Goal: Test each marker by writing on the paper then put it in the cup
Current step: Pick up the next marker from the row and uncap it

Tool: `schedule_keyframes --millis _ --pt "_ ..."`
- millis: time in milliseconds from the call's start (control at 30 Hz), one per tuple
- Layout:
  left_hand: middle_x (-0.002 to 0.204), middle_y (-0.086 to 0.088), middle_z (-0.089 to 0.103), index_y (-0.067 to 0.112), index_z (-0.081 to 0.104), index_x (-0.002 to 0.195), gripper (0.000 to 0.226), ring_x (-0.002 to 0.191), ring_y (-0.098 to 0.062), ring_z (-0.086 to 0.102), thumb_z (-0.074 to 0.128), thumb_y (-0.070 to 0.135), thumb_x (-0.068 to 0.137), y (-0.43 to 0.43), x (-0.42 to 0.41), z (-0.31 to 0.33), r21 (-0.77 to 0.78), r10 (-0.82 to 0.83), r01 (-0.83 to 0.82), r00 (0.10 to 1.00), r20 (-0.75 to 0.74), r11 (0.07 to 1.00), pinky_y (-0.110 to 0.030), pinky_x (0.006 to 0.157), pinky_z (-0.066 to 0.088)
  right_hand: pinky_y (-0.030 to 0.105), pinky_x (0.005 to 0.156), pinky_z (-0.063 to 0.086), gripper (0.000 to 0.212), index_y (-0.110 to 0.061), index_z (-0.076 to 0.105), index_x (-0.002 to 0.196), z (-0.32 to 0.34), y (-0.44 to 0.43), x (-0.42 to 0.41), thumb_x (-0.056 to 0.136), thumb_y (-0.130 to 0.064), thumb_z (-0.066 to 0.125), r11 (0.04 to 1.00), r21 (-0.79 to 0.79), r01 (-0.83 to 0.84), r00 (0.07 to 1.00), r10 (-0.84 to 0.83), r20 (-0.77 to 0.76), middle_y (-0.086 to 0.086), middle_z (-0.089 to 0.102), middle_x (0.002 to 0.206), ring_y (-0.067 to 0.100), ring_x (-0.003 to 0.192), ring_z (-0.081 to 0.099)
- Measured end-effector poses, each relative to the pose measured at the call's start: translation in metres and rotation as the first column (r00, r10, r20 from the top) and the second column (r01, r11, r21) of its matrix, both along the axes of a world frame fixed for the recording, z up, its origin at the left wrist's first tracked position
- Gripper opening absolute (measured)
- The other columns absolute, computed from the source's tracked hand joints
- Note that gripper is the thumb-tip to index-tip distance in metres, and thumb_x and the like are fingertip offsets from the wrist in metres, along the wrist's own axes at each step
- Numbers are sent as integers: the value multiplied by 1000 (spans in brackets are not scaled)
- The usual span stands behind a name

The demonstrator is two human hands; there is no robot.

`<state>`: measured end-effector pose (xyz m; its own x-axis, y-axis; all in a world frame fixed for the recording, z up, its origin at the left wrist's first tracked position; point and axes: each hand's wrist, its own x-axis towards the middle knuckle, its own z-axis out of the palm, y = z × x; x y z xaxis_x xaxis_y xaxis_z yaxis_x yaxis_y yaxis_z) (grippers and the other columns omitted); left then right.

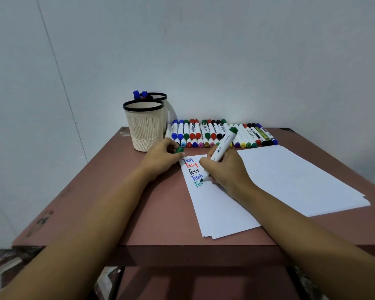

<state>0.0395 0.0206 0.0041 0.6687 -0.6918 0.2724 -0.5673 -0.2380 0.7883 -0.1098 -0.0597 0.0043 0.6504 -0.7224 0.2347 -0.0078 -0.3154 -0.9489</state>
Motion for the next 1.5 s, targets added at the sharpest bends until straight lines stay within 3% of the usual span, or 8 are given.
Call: schedule_keyframes --millis 233,400,700,867,1033,1167,1300,1500 --pt "90 6 53 19 55 98 20 89 -12 51 68 23 83 1 -1 1 7 2 -2 1000 -6 1000 -22 73 42 21 47 45 24 -12 46 63 2 2 -3 82 -5 60 997 -66 30 999 -31 -13 0 49 58 0 44 52" --pt "93 4 53 18 55 98 20 89 -12 51 68 23 83 0 -1 1 4 1 -1 1000 3 1000 -17 70 40 23 49 45 24 -11 42 67 3 2 -1 85 -7 58 999 -38 18 998 -20 -53 1 49 63 9 62 59" --pt "91 6 53 18 55 97 19 87 -11 50 68 22 83 0 -1 1 7 9 -9 1000 26 1000 -13 66 39 21 44 39 24 -12 47 63 2 2 -2 82 -5 60 1000 -11 19 1000 -19 -12 2 48 56 1 38 48" --pt "97 2 55 17 56 100 21 92 -12 51 67 22 84 0 -1 1 18 2 -2 1000 22 1000 -23 77 40 21 51 42 25 -13 44 65 3 3 -2 84 -7 61 996 -65 59 997 -61 -42 -2 47 59 4 51 51" --pt "99 4 55 14 59 108 25 92 -10 51 65 23 86 0 -3 2 0 16 -16 997 70 1000 -22 78 39 19 40 34 24 -16 48 69 8 -6 -1 88 -10 62 979 203 32 991 -57 118 3 47 57 10 48 43" --pt "102 4 58 12 62 114 29 91 -8 51 63 21 87 1 -7 3 -29 6 0 974 227 1000 -7 68 36 19 41 34 27 -14 51 69 15 -11 -1 86 -27 69 937 351 7 978 -80 193 -2 49 46 9 43 43" --pt "109 -1 62 17 63 117 30 98 -13 57 62 21 87 2 -12 5 -44 -83 101 949 306 994 -15 80 40 21 46 37 22 -9 54 70 21 -15 -1 91 -16 57 841 538 -65 947 -118 300 5 53 58 12 48 46" --pt "107 5 63 20 62 117 30 93 -7 57 62 25 88 3 -22 6 -22 -160 176 934 319 984 -11 78 42 21 57 53 14 -4 59 78 21 -17 1 91 -4 54 843 522 -134 923 -86 376 6 62 59 14 58 59"
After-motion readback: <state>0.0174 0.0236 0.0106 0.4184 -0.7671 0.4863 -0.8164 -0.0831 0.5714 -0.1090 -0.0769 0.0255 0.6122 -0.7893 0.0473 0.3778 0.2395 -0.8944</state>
